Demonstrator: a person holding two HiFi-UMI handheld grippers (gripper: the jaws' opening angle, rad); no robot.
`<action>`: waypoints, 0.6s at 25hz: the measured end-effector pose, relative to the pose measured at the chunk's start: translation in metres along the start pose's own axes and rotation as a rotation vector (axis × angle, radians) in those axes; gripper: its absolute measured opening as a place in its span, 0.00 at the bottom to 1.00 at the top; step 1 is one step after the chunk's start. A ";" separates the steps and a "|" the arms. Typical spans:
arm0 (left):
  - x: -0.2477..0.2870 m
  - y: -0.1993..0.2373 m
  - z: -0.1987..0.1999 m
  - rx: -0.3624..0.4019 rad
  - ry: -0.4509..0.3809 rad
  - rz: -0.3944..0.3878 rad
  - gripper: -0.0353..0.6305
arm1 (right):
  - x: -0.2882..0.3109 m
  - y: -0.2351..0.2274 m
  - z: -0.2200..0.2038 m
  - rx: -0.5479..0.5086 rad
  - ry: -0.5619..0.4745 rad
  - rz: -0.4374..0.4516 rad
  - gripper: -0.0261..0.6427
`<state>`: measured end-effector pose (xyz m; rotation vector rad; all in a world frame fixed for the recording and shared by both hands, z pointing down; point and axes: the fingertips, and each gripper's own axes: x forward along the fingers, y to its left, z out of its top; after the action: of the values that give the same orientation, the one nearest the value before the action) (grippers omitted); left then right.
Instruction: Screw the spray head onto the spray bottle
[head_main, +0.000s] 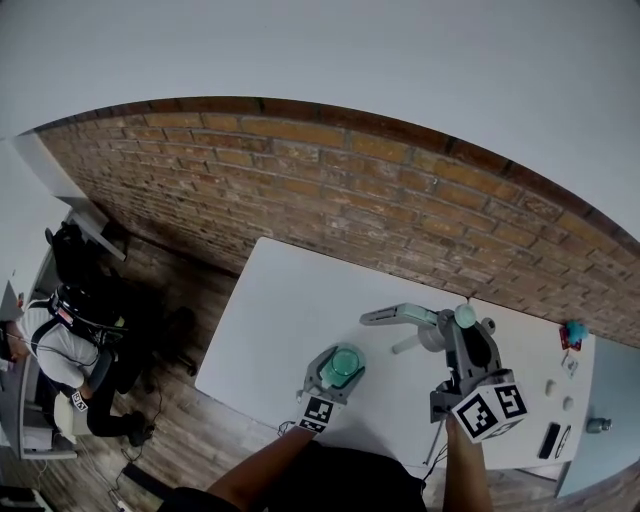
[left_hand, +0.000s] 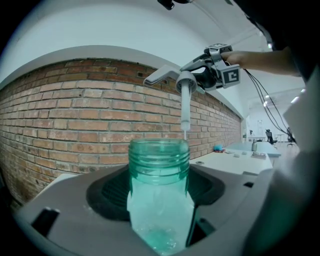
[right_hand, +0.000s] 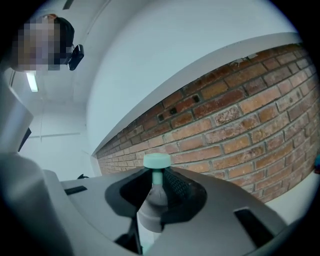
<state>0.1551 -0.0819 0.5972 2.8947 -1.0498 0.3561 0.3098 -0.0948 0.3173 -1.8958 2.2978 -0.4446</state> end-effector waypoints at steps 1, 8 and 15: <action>0.000 0.000 0.000 -0.002 0.000 -0.002 0.54 | 0.001 0.003 0.002 -0.002 0.000 0.002 0.14; 0.003 -0.004 0.002 0.024 -0.008 -0.024 0.54 | 0.004 0.025 0.017 -0.006 0.005 0.039 0.14; 0.001 -0.002 0.002 0.028 -0.002 -0.035 0.54 | 0.002 0.045 0.039 -0.013 -0.048 0.060 0.14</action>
<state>0.1572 -0.0811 0.5950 2.9344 -1.0008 0.3694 0.2786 -0.0947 0.2663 -1.8177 2.3250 -0.3744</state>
